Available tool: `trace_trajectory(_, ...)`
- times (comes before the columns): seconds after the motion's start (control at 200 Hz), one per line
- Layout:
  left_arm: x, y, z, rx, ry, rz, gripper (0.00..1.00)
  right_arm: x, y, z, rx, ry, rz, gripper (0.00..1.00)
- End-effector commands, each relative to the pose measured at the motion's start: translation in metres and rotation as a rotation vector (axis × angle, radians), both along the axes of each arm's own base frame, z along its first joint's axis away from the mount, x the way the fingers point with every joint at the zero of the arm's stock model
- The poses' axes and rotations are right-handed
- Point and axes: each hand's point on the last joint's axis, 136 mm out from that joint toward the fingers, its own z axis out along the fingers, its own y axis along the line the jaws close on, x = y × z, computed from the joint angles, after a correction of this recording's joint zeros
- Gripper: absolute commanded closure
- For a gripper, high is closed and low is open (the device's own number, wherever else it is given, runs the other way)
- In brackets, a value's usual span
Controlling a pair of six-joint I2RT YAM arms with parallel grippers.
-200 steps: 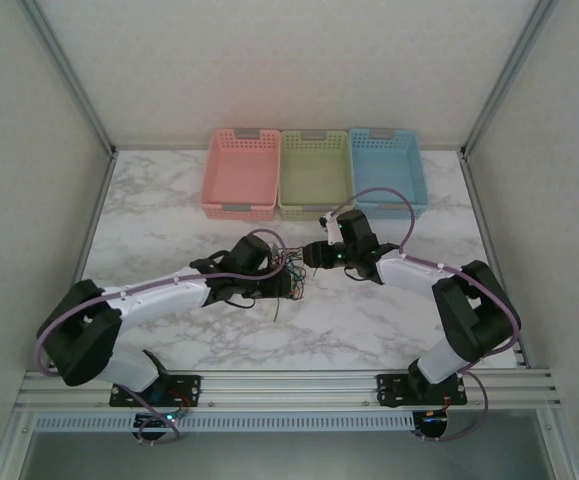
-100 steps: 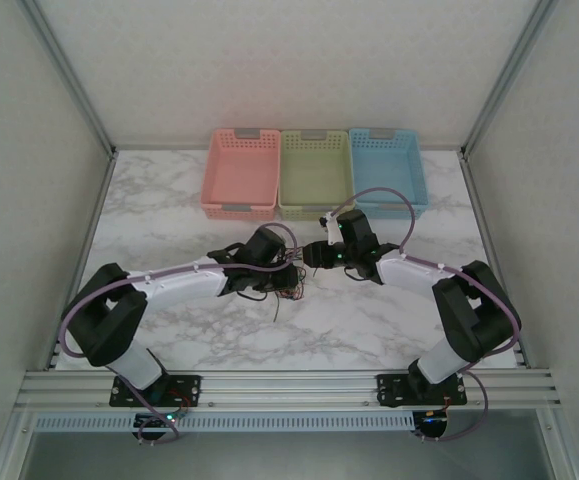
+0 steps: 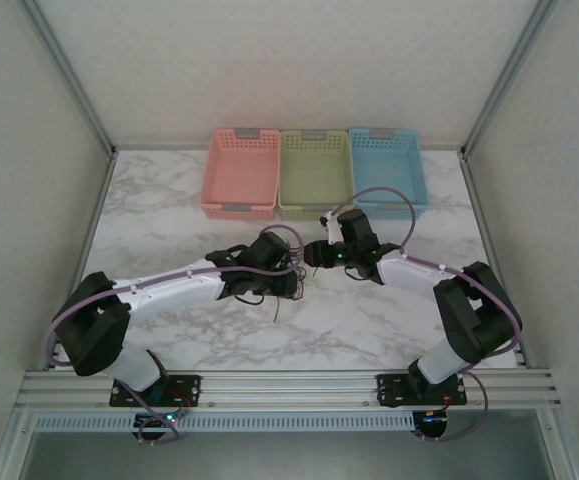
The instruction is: Untangle the cables
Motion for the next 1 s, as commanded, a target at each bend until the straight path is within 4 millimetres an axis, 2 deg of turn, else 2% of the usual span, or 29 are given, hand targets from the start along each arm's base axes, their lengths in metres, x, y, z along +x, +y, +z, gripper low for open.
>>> trace_trajectory(0.0, -0.003, 0.011, 0.027, 0.171, -0.130, -0.160, 0.60, -0.001, -0.001, 0.006, -0.003, -0.022, -0.003, 0.50)
trace_trajectory(0.165, -0.018, -0.008, 0.029, 0.282, -0.155, -0.386, 0.58, -0.002, 0.000, 0.002, -0.003, -0.013, 0.001, 0.50)
trace_trajectory(0.36, -0.011, -0.011, 0.024, 0.373, -0.197, -0.471, 0.59, 0.000, -0.002, 0.002, -0.017, -0.020, -0.009, 0.50)
trace_trajectory(0.435, -0.013, -0.018, 0.021, 0.360, -0.204, -0.530, 0.58, 0.004, -0.012, 0.006, -0.056, -0.046, -0.049, 0.55)
trace_trajectory(0.556, -0.009, -0.023, 0.013, 0.348, -0.206, -0.564, 0.56, 0.011, -0.039, 0.017, -0.086, -0.105, -0.150, 0.53)
trace_trajectory(0.641, -0.008, -0.024, 0.005, 0.374, -0.193, -0.596, 0.55, 0.015, -0.052, 0.015, -0.069, -0.088, -0.209, 0.52)
trace_trajectory(0.841, 0.001, -0.018, -0.014, 0.471, -0.168, -0.624, 0.54, 0.019, -0.063, 0.016, -0.075, -0.084, -0.259, 0.52)
trace_trajectory(0.996, 0.009, -0.015, -0.017, 0.494, -0.175, -0.606, 0.55, 0.019, -0.064, 0.014, -0.079, -0.076, -0.260, 0.51)
